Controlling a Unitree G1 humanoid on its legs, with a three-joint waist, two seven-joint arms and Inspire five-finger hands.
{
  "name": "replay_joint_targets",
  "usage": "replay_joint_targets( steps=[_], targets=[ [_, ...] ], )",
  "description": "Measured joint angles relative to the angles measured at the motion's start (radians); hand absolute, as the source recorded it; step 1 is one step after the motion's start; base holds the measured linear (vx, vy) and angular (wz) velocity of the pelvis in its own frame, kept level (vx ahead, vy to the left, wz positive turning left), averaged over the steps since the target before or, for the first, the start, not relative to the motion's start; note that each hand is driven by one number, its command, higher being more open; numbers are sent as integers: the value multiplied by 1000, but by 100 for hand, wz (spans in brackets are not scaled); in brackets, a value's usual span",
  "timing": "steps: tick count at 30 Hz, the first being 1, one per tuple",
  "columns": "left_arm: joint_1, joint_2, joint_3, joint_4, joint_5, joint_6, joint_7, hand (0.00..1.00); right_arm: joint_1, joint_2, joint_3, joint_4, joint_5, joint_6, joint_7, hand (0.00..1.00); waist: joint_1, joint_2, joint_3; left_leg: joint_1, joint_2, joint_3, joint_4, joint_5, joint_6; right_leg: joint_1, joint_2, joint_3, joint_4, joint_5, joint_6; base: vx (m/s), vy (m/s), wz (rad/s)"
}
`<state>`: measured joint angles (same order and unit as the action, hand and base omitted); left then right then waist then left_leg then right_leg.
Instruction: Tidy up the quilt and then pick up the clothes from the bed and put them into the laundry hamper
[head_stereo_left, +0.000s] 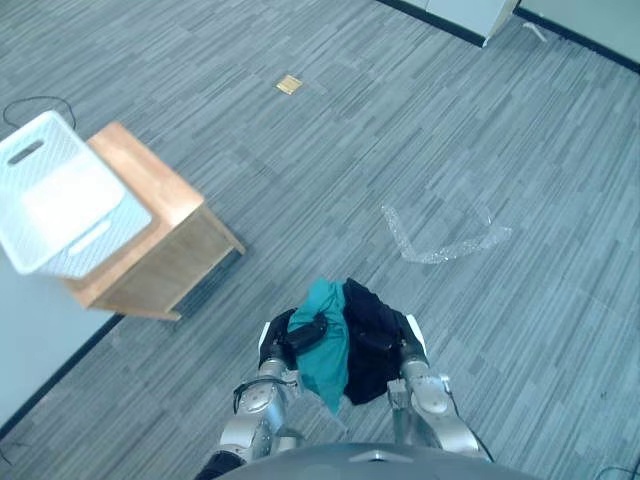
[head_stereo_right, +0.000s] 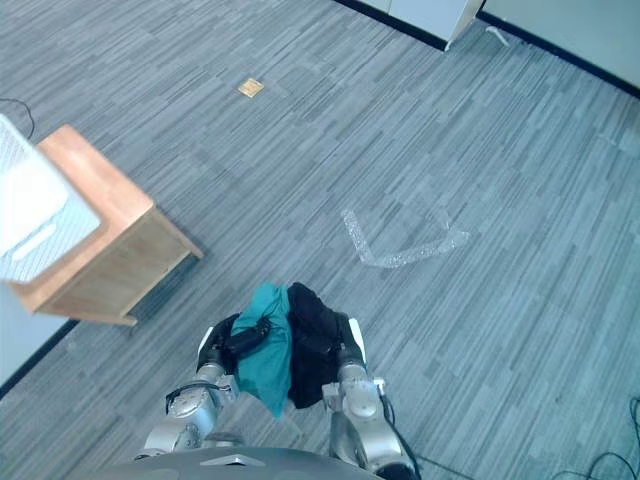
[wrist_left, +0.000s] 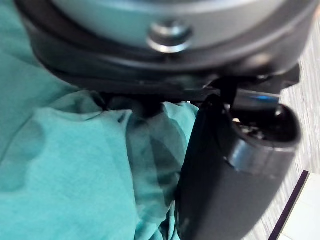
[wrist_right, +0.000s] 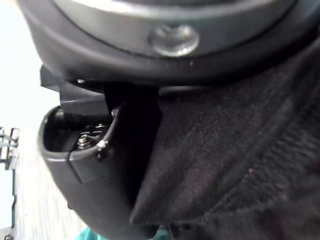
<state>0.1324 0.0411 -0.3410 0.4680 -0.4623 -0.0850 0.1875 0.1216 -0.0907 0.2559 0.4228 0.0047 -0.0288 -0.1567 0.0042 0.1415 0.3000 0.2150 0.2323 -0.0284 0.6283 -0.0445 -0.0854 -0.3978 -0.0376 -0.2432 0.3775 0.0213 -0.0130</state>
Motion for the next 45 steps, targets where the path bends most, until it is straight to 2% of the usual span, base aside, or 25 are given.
replay_joint_targets(
  steps=[1, 2, 4, 10, 11, 12, 14, 15, 16, 17, 19, 20, 24, 26, 28, 29, 30, 31, 33, 36, 39, 42, 43, 44, 45],
  targets=[
    [14, -12, 12, -1, -8, -3, -10, 0, -8, -22, 6, 3, -1, 1, 0, 0, 10, 24, 6, -80, 30, -28, 200, 43, -22, 84, 27, -12, -49, -21, -7, 794, -444, 22],
    [22, -29, 21, -4, -18, -7, -20, 0, -10, -35, 6, 5, -8, 6, -2, 0, 25, 44, 15, -173, 51, -46, 416, -22, -10, 172, 62, -27, -108, -30, -17, 894, -386, 2],
    [36, -34, 24, -9, -55, -8, -45, 0, -30, -35, 17, 5, -40, 18, -4, 0, 76, 22, 40, -344, 18, -20, 628, -143, -2, 351, 90, -19, -216, -46, -40, 747, -284, -16],
    [62, -54, 43, -96, -81, -30, -69, 0, -134, -35, 36, 7, -78, 19, -8, 0, 133, -26, 53, -627, -45, 345, 100, -230, 28, 599, 61, -39, -382, -164, 20, 639, -88, 2],
    [62, -61, 46, -97, -81, -28, -69, 0, -151, -67, 26, 17, -78, 19, -8, 0, 136, -38, 50, -623, -51, 502, -57, -192, 71, 648, 48, -83, -400, -193, 56, 742, 6, 71],
    [63, -64, 48, -95, -81, -21, -69, 0, -162, -98, 14, 24, -79, 21, -4, 0, 152, -49, 40, -591, -92, 602, -136, -113, 260, 692, 23, -115, -399, -226, 100, 762, 1, 81],
    [74, -82, 86, -98, -80, -14, -74, 0, -135, -106, -44, 12, -57, 22, 1, 0, 153, -109, 21, -576, -162, 622, -127, -138, 349, 709, -20, -182, -347, -224, 128, 795, -24, 126],
    [94, -77, 110, -117, -78, -27, -79, 0, -119, -85, -76, 13, -58, 29, -4, 0, 163, -105, 25, -581, -101, 578, 20, -203, 363, 705, -13, -174, -189, -190, 138, 790, -10, 122],
    [101, -66, 120, -133, -77, -29, -82, 0, -103, -67, -82, 7, -58, 28, -7, 0, 174, -97, 25, -596, -57, 576, 136, -223, 353, 698, 8, -168, -88, -150, 131, 730, 86, 151],
    [104, -30, 119, -143, -74, -29, -84, 0, -21, -37, -93, -39, -57, 22, -18, 0, 147, -137, 12, -546, -149, 574, 53, -223, 276, 658, -25, -166, 157, -73, 163, 589, 229, 219],
    [106, -12, 121, -146, -38, -22, -77, 0, 41, -5, -88, -68, -57, 14, -13, 0, 94, -215, -9, -394, -292, 457, -175, -283, 301, 513, -131, -154, 567, -144, 62, 716, 147, 264],
    [93, -16, 125, -120, -36, -15, -64, 0, 49, -2, -87, -75, -59, 15, -5, 0, 78, -197, -2, -329, -303, 359, -206, -289, 299, 432, -143, -138, 648, -190, 21, 835, -144, 243],
    [110, -18, 124, -118, -36, -9, -33, 0, 46, -6, -84, -95, -68, -4, 4, 0, 47, -59, 2, -143, -220, 56, -341, -273, 239, 195, -140, -42, 418, -244, 34, 645, -280, 212],
    [104, -9, 126, -121, -36, -20, -19, 0, 29, -7, -69, -107, -69, -6, 6, 0, 47, -47, 3, -106, -184, -56, -349, -285, 215, 132, -145, 36, 179, -224, 63, 578, -499, 195],
    [104, -3, 139, -133, -36, -29, -13, 0, 18, -6, -59, -136, -70, -6, 13, 0, 47, -52, 0, -95, -145, -152, -325, -330, 131, 97, -136, 176, -84, -150, 124, 568, -653, 190],
    [118, 12, 152, -165, -34, -29, -11, 0, 34, 14, -50, -162, -76, -6, 13, 0, 47, -90, -8, -88, -139, -207, -287, -386, 40, 111, -143, 291, -251, -42, 151, 474, -624, 162],
    [127, 18, 159, -161, -33, -31, -10, 0, 39, 14, -42, -163, -75, -6, 15, 0, 44, -86, -4, -77, -112, -241, -265, -418, 8, 126, -135, 303, -214, 83, 239, 562, -742, 156],
    [112, -36, 169, -133, -27, -16, -3, 0, -1, -27, -53, -136, -76, 7, 18, 0, 60, -18, -7, -88, -57, -292, -226, -421, 1, 124, -80, 251, -105, 8, 179, 462, -629, 101],
    [142, -55, 170, -153, 2, -19, -19, 0, -22, -28, -69, -139, -75, 14, 17, 0, 58, -17, -11, -108, -60, -313, -178, -344, 15, 141, -75, 178, -10, -90, 136, 420, -578, 99],
    [147, -88, 183, -170, -2, -19, -31, 0, -16, -33, -62, -160, -74, 10, 15, 0, 51, -24, -7, -269, 42, -104, 132, -173, 6, 346, -72, -2, -110, -153, 99, 336, -458, 152],
    [152, -88, 186, -215, -2, -21, -49, 0, -21, -32, -61, -166, -72, -1, 15, 0, 75, -42, -8, -381, 96, 236, 227, -248, 47, 496, -85, -117, -233, -153, 98, 265, -213, 106],
    [148, -89, 209, -254, -1, -23, -65, 0, -53, -31, -71, -171, -62, 0, 18, 0, 101, -44, -13, -495, 27, 504, 106, -297, 57, 590, -108, -247, -289, -171, 126, 308, -29, 110],
    [150, -89, 212, -261, 0, -23, -65, 0, -58, -31, -72, -172, -60, 0, 19, 0, 103, -44, -14, -499, 14, 562, 46, -283, 76, 607, -112, -267, -288, -180, 140, 386, 37, 102],
    [177, -85, 217, -280, 1, -23, -65, 0, -60, -22, -78, -175, -57, 0, 20, 0, 104, -39, -25, -481, -1, 688, -45, -233, 217, 649, -110, -305, -275, -209, 180, 429, 47, 114],
    [183, -81, 223, -282, 1, -23, -64, 0, -61, -10, -90, -173, -56, 3, 18, 0, 100, -87, -44, -467, -51, 707, -68, -233, 229, 659, -147, -332, -265, -227, 191, 388, 54, 115]
  ],
)
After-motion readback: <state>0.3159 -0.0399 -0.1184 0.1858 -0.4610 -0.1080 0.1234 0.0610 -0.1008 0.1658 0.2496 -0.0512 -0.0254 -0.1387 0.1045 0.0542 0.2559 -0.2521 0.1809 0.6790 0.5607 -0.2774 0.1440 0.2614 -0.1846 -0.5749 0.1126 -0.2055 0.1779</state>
